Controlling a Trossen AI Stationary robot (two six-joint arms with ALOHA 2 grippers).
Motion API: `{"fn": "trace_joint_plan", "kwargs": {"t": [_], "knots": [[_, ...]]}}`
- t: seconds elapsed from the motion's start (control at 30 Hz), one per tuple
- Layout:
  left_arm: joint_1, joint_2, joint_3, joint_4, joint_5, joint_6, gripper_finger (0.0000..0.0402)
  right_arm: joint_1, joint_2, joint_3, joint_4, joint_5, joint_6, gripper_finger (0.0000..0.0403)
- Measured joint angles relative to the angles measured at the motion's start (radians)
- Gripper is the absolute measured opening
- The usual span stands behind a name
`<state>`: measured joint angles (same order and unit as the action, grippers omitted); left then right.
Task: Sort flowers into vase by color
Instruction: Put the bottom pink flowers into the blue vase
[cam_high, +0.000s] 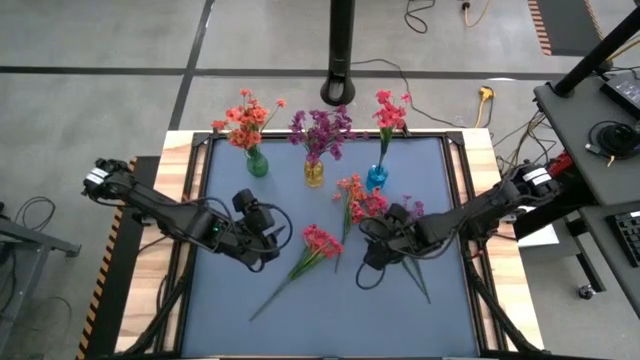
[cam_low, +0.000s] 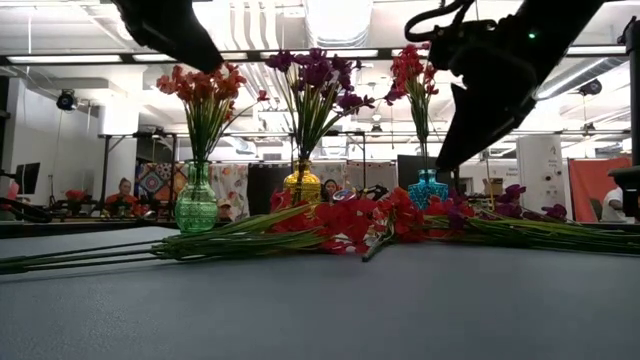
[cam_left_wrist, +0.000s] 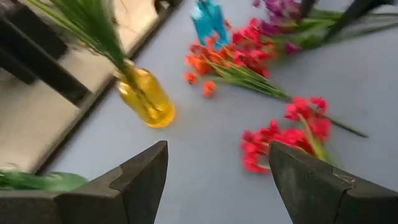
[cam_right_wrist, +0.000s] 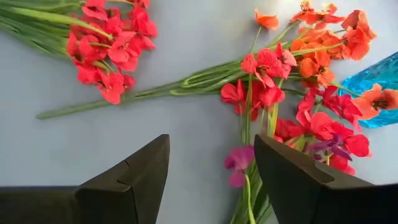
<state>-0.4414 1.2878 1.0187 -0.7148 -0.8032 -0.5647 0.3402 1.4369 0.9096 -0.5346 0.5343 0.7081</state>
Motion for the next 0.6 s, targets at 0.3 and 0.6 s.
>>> {"fn": "trace_joint_plan", "kwargs": {"t": [0.3,0.6], "knots": [[-0.032,0.237,0.000,0.097,0.289,-0.125,0.0260,0.014,-0.005,0.007,-0.009,-0.019,-0.029,0.0226],[-0.106,0.459,0.045,0.060,0.508,-0.274,0.0260,0.054,-0.005,0.007,-0.006,-0.018,-0.021,0.0228]]}}
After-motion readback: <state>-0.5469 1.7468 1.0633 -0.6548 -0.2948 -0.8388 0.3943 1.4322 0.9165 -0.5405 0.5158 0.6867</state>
